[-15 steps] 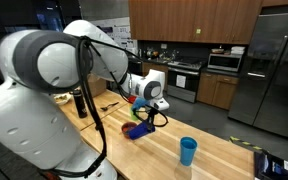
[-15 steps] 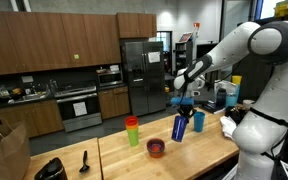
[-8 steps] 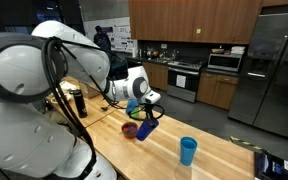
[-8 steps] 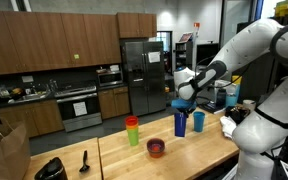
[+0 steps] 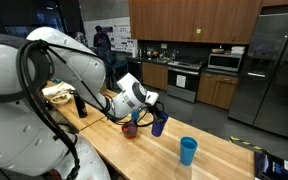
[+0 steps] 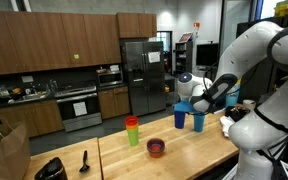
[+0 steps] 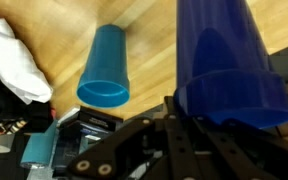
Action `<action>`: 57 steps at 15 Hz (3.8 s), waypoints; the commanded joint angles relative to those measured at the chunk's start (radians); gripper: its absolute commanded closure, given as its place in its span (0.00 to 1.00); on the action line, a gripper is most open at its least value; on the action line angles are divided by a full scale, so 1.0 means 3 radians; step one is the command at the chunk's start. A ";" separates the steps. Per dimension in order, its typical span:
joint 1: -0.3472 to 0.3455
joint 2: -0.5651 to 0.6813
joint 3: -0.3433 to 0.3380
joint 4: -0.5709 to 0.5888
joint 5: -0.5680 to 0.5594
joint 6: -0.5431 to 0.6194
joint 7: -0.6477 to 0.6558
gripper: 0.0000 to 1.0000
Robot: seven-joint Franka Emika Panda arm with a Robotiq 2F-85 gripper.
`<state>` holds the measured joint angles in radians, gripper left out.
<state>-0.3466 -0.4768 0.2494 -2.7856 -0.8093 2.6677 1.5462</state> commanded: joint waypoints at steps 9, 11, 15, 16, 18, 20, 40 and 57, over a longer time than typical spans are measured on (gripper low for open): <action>-0.1318 0.0087 0.0924 0.0026 -0.2583 0.0252 0.2913 0.98; -0.1336 0.0214 0.0983 0.0002 -0.2787 0.0182 0.3237 0.98; -0.1364 0.0564 0.0986 0.0043 -0.2997 0.0103 0.3547 0.98; -0.1367 0.0642 0.0979 0.0057 -0.3030 0.0080 0.3580 0.98; -0.1383 0.0781 0.0963 0.0081 -0.3062 0.0070 0.3580 0.98; -0.1396 0.0909 0.0964 0.0097 -0.3083 0.0055 0.3590 0.98; -0.1277 0.0913 0.0923 0.0054 -0.2409 0.0491 0.2759 0.00; -0.0574 0.0921 0.0497 0.0002 -0.0348 0.1332 0.0929 0.00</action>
<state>-0.5186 -0.2003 0.3983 -2.7849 -0.9135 3.0675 1.8249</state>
